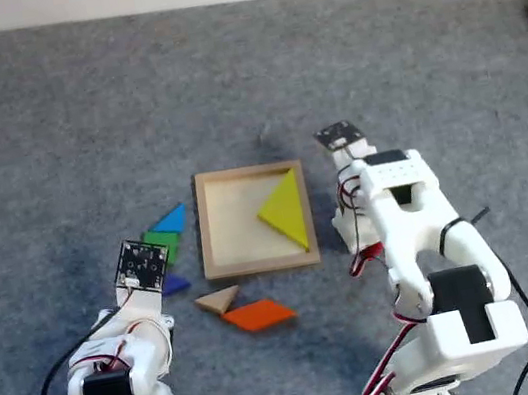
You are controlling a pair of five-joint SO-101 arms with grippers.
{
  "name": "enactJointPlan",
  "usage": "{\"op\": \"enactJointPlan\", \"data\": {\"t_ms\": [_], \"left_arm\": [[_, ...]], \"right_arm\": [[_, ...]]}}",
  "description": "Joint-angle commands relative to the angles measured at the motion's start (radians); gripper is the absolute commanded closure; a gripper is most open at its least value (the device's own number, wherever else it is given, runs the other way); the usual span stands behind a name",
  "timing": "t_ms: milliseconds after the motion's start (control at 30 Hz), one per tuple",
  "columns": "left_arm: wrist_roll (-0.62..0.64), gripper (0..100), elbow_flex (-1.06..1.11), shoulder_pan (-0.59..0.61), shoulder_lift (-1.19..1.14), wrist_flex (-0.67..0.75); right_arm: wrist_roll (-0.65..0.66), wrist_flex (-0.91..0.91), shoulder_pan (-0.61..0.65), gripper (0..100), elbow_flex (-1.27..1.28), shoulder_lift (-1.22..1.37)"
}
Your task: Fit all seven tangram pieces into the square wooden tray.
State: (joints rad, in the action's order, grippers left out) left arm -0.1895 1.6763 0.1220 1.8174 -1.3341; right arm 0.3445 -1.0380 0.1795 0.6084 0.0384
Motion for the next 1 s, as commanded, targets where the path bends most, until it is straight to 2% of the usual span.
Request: {"op": "enactJointPlan", "data": {"t_ms": [0, 67, 233, 433, 700, 967], "left_arm": [[0.006, 99, 0.019, 0.008, 0.002, -0.006], [0.006, 99, 0.019, 0.008, 0.002, -0.006], [0.006, 99, 0.019, 0.008, 0.002, -0.006], [0.006, 99, 0.019, 0.008, 0.002, -0.006], [0.006, 99, 0.019, 0.008, 0.002, -0.006], [0.006, 99, 0.019, 0.008, 0.002, -0.006]], "right_arm": [[0.015, -0.001, 0.004, 99.3, -0.024, -0.137], [0.037, -0.001, 0.008, 99.3, -0.024, -0.209], [0.206, 0.007, 0.053, 99.3, -0.027, -0.332], [0.361, 0.022, 0.168, 99.3, -0.031, -0.348], [0.512, 0.335, 0.317, 99.3, 0.033, -0.354], [0.566, 0.697, 0.397, 99.3, 0.205, -0.348]]}}
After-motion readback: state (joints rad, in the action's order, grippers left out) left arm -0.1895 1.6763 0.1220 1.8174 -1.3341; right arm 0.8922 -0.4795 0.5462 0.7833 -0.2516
